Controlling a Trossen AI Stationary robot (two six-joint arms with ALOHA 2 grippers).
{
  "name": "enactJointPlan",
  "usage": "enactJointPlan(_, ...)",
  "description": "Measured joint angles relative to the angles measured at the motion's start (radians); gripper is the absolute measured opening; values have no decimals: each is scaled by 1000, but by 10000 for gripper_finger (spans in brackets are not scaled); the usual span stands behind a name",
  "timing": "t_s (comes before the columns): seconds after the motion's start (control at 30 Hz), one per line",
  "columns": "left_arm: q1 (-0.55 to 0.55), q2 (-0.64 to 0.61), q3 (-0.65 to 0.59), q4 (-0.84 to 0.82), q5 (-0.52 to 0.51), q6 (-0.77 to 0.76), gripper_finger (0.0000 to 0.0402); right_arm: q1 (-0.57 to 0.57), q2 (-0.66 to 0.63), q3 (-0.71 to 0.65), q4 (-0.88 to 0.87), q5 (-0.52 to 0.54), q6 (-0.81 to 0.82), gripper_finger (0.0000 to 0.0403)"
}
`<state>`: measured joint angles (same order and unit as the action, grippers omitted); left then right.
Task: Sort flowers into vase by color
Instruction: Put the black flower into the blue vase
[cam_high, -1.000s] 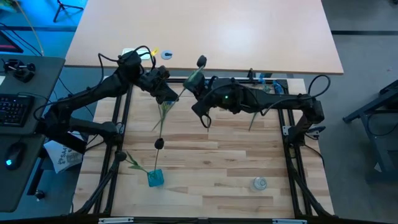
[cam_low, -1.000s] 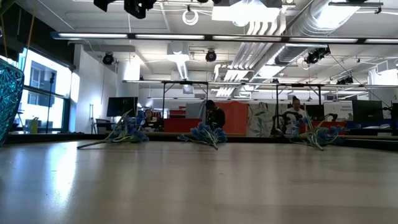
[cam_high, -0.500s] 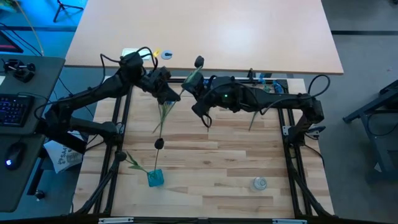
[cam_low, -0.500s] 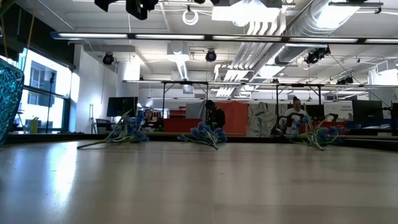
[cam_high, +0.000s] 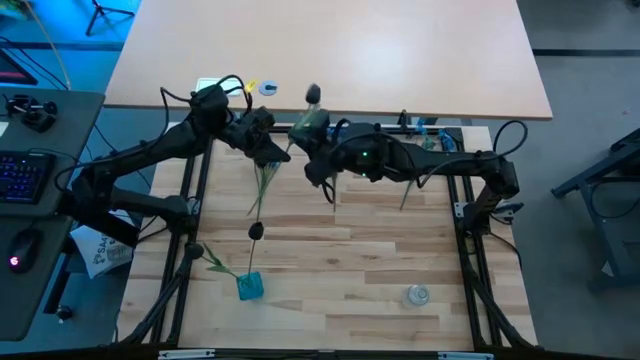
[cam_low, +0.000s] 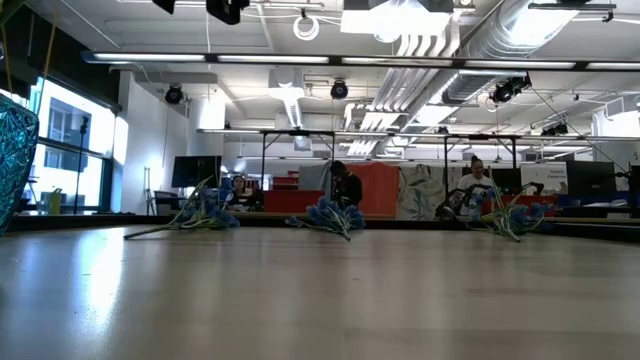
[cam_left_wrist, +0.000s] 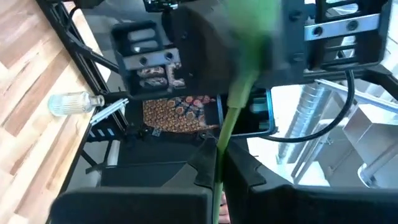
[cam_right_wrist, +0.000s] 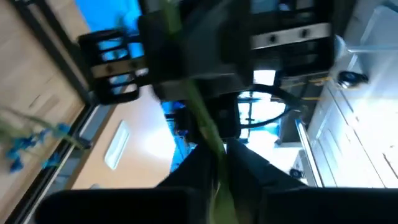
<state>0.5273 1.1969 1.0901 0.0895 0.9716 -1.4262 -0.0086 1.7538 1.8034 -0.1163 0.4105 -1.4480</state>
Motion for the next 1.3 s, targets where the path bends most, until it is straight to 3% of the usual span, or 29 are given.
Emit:
enactJointPlan(0.13, 37, 1, -1, -5, 12, 27, 1, 3, 0, 0, 29, 14, 62, 99)
enactJointPlan(0.27, 108, -1, -2, -11, 30, 87, 1, 15, 0, 0, 37, 102, 79, 161)
enactJointPlan(0.4, 198, 0, -7, -27, -20, 164, 0, 48, -7, 0, 93, 122, 88, 206)
enactJointPlan(0.63, 320, -44, -6, -18, -62, 369, 0, 88, -35, 2, 255, 136, 240, 228)
enactJointPlan(0.77, 324, -131, -5, -30, -135, 663, 0, 86, -103, 2, 186, 131, 538, 225)
enactJointPlan(0.87, 261, -216, -5, -95, -276, 903, 0, 49, -170, 2, 41, 52, 776, 225)
enactJointPlan(1.0, 109, -315, -5, -213, -539, 1060, 0, -24, -230, 3, -168, -143, 1043, 225)
enactJointPlan(1.2, -194, -370, -5, -296, -912, 1048, 0, -116, -244, -17, -284, -473, 1227, 225)
enactJointPlan(1.3, -348, -362, -5, -269, -1041, 1043, 0, -121, -235, -56, -251, -560, 1252, 225)
